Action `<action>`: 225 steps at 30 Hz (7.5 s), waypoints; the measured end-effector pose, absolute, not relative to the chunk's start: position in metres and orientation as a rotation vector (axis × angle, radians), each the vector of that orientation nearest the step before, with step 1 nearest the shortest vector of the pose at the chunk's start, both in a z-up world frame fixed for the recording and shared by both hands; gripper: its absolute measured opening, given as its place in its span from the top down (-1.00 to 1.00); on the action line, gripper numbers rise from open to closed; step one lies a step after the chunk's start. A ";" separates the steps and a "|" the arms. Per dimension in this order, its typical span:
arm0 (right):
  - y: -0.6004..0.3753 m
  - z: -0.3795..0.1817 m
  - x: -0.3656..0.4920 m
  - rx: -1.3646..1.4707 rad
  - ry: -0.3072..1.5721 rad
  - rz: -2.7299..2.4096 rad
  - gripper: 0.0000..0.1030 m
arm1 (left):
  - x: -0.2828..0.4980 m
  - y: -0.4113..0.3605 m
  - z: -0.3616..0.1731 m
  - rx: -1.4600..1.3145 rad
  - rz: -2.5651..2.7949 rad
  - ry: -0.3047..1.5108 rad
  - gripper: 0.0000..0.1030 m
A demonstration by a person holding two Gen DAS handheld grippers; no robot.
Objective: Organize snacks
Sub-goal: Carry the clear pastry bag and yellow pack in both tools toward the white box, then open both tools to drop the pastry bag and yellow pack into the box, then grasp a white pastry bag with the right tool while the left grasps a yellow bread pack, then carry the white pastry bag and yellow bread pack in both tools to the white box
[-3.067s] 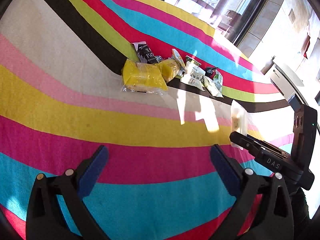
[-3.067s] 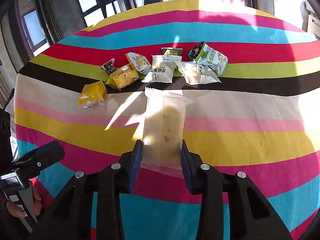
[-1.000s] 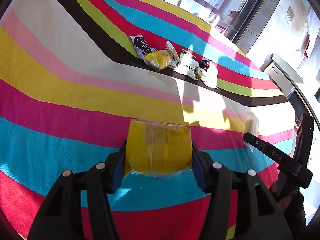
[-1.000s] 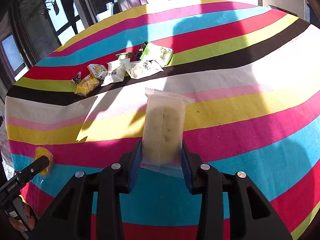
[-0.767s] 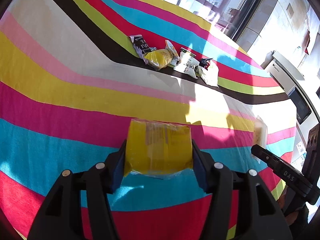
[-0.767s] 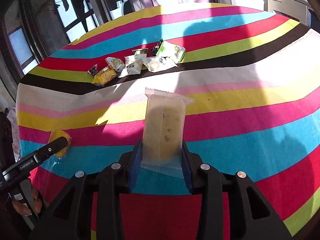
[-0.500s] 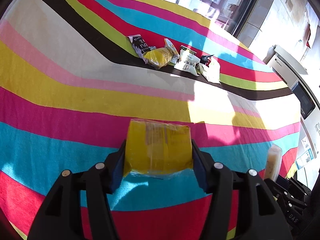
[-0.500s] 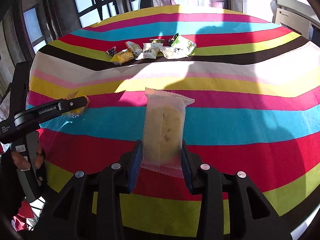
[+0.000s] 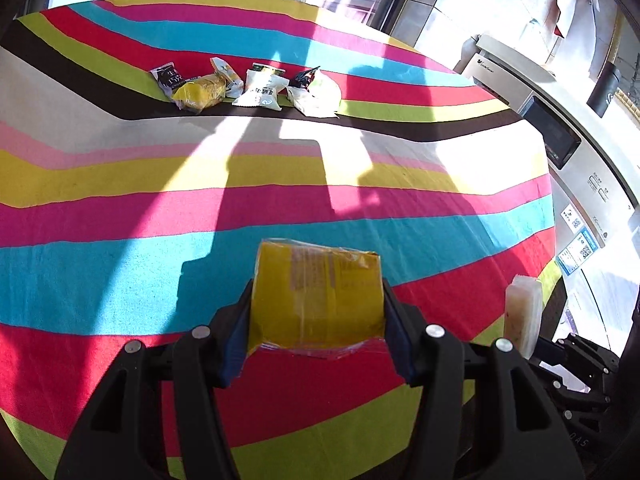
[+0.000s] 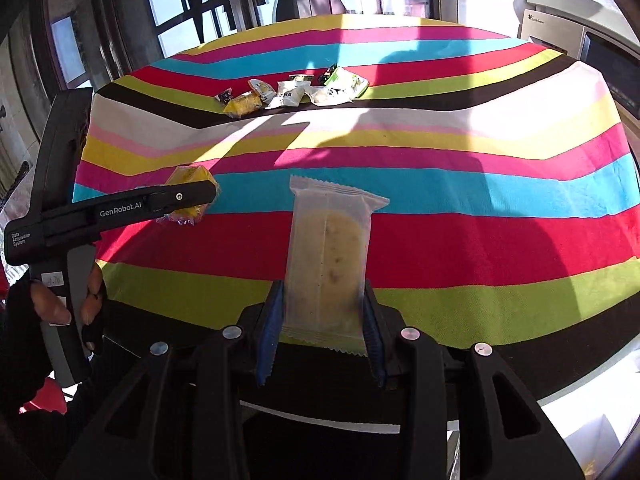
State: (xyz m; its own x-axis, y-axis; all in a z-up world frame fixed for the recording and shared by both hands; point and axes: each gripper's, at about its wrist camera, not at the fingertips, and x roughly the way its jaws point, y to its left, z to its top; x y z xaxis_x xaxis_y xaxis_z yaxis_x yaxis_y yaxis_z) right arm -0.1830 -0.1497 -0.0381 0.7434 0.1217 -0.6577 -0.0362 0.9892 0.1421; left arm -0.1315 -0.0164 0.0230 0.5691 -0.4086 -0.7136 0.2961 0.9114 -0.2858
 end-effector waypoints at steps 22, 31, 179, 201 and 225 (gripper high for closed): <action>-0.258 -0.042 -0.292 0.298 0.649 -0.142 0.29 | -0.218 -0.175 0.073 0.177 -0.767 0.784 -0.12; -0.301 -0.057 -0.332 0.409 0.616 -0.246 0.29 | -0.257 -0.240 0.065 0.342 -0.902 0.762 -0.12; -0.180 -0.034 -0.015 0.368 0.642 0.158 0.49 | -0.067 0.062 0.010 -0.047 -0.290 0.883 -0.37; -0.199 -0.023 -0.065 0.560 0.516 0.187 0.57 | -0.109 0.052 0.028 -0.104 -0.340 0.846 0.18; -0.176 -0.010 -0.197 0.344 0.562 0.228 0.57 | -0.161 -0.030 0.025 -0.037 -0.562 0.903 0.18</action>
